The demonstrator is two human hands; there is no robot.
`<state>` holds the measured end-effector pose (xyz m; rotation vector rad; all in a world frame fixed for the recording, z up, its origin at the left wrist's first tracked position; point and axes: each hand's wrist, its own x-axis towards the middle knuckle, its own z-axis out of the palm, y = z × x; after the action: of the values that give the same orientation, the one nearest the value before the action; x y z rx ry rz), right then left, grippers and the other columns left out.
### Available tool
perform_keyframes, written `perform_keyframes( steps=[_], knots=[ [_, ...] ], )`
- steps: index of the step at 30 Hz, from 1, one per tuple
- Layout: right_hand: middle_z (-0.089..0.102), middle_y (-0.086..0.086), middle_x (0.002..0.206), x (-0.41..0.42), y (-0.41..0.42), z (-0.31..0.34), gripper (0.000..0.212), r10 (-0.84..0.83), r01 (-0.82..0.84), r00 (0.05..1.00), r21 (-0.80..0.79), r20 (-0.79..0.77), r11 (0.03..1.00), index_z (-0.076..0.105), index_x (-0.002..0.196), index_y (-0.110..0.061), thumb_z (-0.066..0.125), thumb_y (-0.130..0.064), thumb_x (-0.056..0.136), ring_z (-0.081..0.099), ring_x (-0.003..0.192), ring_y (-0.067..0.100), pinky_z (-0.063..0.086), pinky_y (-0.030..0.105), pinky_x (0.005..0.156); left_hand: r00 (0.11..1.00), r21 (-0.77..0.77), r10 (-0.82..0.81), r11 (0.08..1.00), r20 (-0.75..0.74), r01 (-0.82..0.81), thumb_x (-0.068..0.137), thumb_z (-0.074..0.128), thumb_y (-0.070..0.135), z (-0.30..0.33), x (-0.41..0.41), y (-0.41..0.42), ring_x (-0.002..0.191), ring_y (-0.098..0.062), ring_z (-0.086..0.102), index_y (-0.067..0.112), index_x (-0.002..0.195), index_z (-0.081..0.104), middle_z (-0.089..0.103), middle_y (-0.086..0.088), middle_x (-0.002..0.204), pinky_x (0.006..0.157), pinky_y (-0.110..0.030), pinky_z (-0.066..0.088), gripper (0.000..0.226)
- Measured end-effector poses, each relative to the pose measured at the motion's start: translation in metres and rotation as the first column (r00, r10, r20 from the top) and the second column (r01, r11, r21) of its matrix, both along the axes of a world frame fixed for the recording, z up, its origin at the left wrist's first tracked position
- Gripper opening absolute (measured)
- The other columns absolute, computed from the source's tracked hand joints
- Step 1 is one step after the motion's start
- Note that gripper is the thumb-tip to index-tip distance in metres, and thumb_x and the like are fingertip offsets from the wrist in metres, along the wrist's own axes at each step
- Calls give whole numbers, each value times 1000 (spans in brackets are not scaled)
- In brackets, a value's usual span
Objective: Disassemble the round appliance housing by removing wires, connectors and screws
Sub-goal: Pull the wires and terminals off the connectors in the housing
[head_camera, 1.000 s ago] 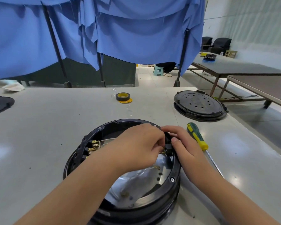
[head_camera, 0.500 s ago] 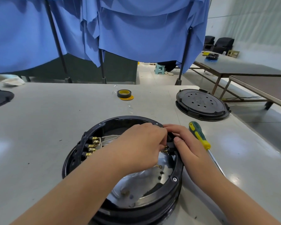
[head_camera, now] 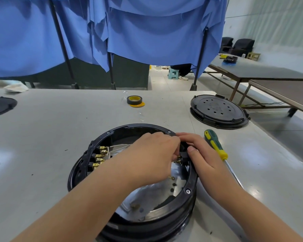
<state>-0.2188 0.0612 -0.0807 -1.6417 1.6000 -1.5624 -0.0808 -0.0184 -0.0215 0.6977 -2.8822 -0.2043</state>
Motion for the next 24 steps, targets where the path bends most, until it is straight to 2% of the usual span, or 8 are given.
perform_keyframes(
  steps=[5, 8, 15, 20, 24],
  knots=[
    [62, -12, 115, 1, -1, 1, 35, -3, 3, 1000, -6, 4, 1000, 61, 109, -24, 36, -10, 90, 55, 112, 3, 41, 13, 92, 999, -242, -40, 970, -14, 36, 95, 48, 21, -8, -2, 3, 82, -12, 29, 27, 97, 38, 38, 9, 92, 77, -27, 26, 12],
    [62, -9, 116, 1, 0, 1, 35, -3, 3, 1000, -1, -3, 1000, 61, 110, -22, 36, -9, 90, 55, 113, 5, 42, 16, 94, 1000, -224, -24, 974, -16, 20, 95, 50, 23, -9, -3, 1, 82, -11, 30, 26, 97, 39, 44, 8, 95, 76, -27, 26, 11],
    [62, -7, 116, 1, 1, 1, 42, -10, 10, 1000, 4, -20, 1000, 62, 110, -19, 37, 11, 95, 56, 113, 4, 43, 18, 96, 1000, -106, 26, 994, 6, -25, 94, 51, 23, -11, -5, -1, 80, -15, 33, 24, 92, 32, 29, 10, 77, 72, -29, 26, 19],
    [62, -4, 117, 1, 0, 2, 37, -11, 11, 999, 7, -32, 1000, 61, 111, -16, 36, 7, 97, 55, 113, 4, 42, 18, 96, 1000, -294, -23, 955, 5, 24, 87, 48, 11, -12, -4, 5, 79, -15, 25, 22, 90, 21, 28, 6, 86, 74, -29, 22, 29],
    [62, -2, 117, 1, 0, 2, 34, -5, 5, 999, -1, -34, 1000, 61, 111, -15, 36, 2, 94, 55, 112, 3, 41, 17, 95, 999, -327, -29, 945, 17, 33, 84, 49, 11, -11, -4, 7, 81, -16, 25, 22, 91, 21, 29, 4, 89, 76, -29, 23, 32]
  ],
)
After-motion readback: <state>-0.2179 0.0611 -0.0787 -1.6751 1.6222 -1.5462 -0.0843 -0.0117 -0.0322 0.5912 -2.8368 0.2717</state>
